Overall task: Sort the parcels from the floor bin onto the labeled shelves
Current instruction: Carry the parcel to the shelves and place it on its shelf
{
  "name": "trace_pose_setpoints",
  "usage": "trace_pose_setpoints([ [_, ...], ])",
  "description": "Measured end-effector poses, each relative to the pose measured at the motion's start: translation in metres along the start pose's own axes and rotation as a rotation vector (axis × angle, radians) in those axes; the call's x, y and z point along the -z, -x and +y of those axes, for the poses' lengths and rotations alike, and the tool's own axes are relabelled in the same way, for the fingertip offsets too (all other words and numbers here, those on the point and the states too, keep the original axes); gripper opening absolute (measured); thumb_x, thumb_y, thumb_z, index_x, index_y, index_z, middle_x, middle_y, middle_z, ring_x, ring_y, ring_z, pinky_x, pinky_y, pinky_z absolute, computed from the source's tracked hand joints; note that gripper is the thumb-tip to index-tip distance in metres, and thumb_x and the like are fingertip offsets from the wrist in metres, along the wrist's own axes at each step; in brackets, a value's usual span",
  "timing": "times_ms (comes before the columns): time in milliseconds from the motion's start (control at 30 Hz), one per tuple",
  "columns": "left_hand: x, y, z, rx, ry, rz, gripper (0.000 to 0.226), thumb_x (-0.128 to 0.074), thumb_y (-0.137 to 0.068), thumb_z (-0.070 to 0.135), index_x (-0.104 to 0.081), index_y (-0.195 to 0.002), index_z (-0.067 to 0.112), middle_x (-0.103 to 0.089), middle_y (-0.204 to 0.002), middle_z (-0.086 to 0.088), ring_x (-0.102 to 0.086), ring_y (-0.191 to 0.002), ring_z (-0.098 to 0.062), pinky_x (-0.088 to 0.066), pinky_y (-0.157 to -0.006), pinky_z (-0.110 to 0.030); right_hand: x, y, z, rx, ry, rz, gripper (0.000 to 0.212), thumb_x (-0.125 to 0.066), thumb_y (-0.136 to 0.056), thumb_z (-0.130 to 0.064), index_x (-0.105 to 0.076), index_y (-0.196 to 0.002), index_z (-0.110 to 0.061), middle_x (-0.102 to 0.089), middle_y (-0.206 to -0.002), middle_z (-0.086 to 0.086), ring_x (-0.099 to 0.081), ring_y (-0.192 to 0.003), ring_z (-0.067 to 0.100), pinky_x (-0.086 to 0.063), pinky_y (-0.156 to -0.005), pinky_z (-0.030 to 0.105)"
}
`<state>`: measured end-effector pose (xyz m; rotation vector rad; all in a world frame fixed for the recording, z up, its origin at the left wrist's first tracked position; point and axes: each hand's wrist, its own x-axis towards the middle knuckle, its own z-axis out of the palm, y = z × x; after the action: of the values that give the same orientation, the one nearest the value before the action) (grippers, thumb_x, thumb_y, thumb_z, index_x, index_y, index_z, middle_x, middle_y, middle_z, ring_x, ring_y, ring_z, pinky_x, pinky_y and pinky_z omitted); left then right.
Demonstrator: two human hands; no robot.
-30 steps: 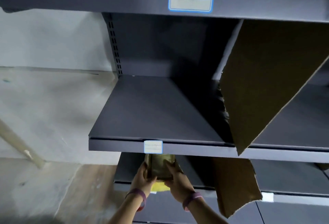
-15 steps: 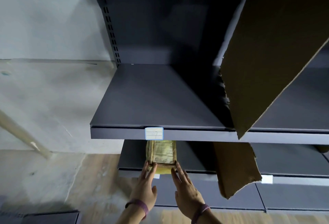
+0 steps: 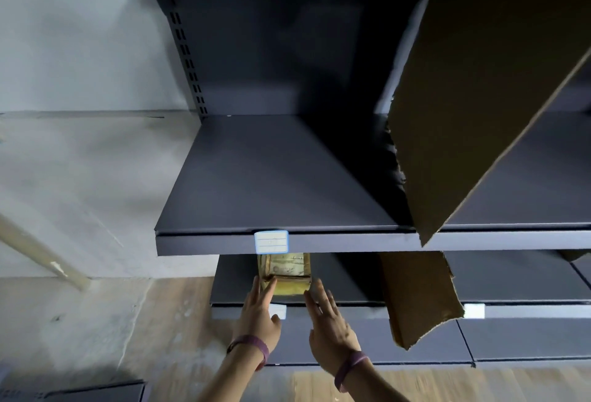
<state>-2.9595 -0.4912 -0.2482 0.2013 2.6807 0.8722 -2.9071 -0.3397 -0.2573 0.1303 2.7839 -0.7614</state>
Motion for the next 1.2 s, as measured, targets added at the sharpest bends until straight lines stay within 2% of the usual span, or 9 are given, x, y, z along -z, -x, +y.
trace_pose_setpoints([
  [100,-0.012,0.025,0.008,0.001,0.035,-0.010,0.071,-0.051,-0.090,0.003,-0.019,-0.149,0.028,-0.006,-0.159,0.002,-0.020,-0.144,-0.016,-0.031,-0.109,-0.023,0.003,0.029,0.004,-0.067,-0.087,-0.067,0.080,-0.034,-0.089,0.004,-0.003,-0.156,-0.026,0.020,-0.161,-0.005,0.008,-0.151,0.020,-0.033,-0.114,0.030],
  [233,-0.040,0.067,0.037,-0.016,-0.031,-0.173,0.073,-0.052,-0.092,0.017,-0.008,-0.150,0.026,-0.006,-0.159,0.004,-0.018,-0.144,-0.010,-0.022,-0.110,-0.017,0.013,0.077,0.022,-0.191,-0.209,-0.189,0.072,-0.040,-0.096,-0.007,0.002,-0.155,-0.015,0.011,-0.163,0.008,-0.008,-0.151,0.022,-0.017,-0.116,0.024],
  [333,-0.066,0.098,0.079,-0.076,-0.056,-0.221,0.075,-0.050,-0.092,0.023,-0.003,-0.150,0.026,-0.007,-0.159,0.006,-0.019,-0.143,-0.005,-0.018,-0.108,-0.011,0.022,0.119,0.050,-0.284,-0.284,-0.161,0.071,-0.042,-0.099,-0.017,0.003,-0.154,-0.015,0.007,-0.163,0.008,-0.018,-0.149,0.019,-0.020,-0.112,0.019],
  [467,-0.111,0.129,0.155,-0.170,-0.072,-0.346,0.066,-0.050,-0.092,0.016,-0.020,-0.149,0.027,-0.024,-0.155,0.005,-0.024,-0.142,-0.007,-0.020,-0.108,-0.014,0.053,0.185,0.108,-0.374,-0.366,-0.071,0.074,-0.045,-0.094,-0.016,-0.004,-0.155,-0.019,-0.001,-0.164,0.006,-0.022,-0.148,0.016,-0.022,-0.113,0.020],
  [600,-0.169,0.168,0.241,-0.251,-0.053,-0.489,0.059,-0.052,-0.091,0.015,-0.033,-0.145,0.026,-0.035,-0.150,0.006,-0.033,-0.138,-0.009,-0.025,-0.107,-0.016,0.085,0.260,0.189,-0.478,-0.395,0.134,0.070,-0.048,-0.096,-0.017,-0.011,-0.155,-0.018,-0.011,-0.163,0.004,-0.020,-0.148,0.017,-0.020,-0.117,0.025],
  [867,-0.275,0.252,0.451,-0.539,0.082,-0.558,0.057,-0.057,-0.090,0.024,-0.037,-0.143,0.030,-0.039,-0.147,0.009,-0.035,-0.135,-0.009,-0.027,-0.100,-0.016,0.191,0.416,0.336,-0.665,-0.436,0.618,0.064,-0.053,-0.098,-0.027,-0.023,-0.153,-0.012,-0.025,-0.159,0.004,-0.028,-0.145,0.022,-0.022,-0.117,0.028],
  [967,-0.304,0.282,0.515,-0.657,0.101,-0.611,0.056,-0.055,-0.091,0.024,-0.035,-0.143,0.031,-0.038,-0.148,0.011,-0.035,-0.136,-0.009,-0.028,-0.098,-0.017,0.223,0.466,0.374,-0.721,-0.458,0.779,0.063,-0.055,-0.098,-0.028,-0.027,-0.151,-0.012,-0.031,-0.157,0.004,-0.029,-0.144,0.019,-0.021,-0.113,0.021],
  [1067,-0.330,0.302,0.567,-0.758,0.111,-0.652,0.055,-0.055,-0.091,0.021,-0.037,-0.143,0.028,-0.040,-0.146,0.011,-0.036,-0.134,-0.007,-0.025,-0.097,-0.012,0.248,0.503,0.409,-0.786,-0.501,0.889,0.061,-0.057,-0.097,-0.025,-0.030,-0.149,-0.010,-0.035,-0.154,0.005,-0.029,-0.144,0.018,-0.019,-0.109,0.015],
  [1200,-0.367,0.310,0.628,-0.838,0.146,-0.715,0.054,-0.056,-0.091,0.021,-0.039,-0.142,0.027,-0.041,-0.146,0.010,-0.036,-0.134,-0.007,-0.026,-0.098,-0.014,0.277,0.534,0.455,-0.875,-0.544,0.988,0.063,-0.057,-0.097,-0.024,-0.028,-0.150,-0.008,-0.033,-0.156,0.007,-0.026,-0.146,0.018,-0.020,-0.116,0.024],
])
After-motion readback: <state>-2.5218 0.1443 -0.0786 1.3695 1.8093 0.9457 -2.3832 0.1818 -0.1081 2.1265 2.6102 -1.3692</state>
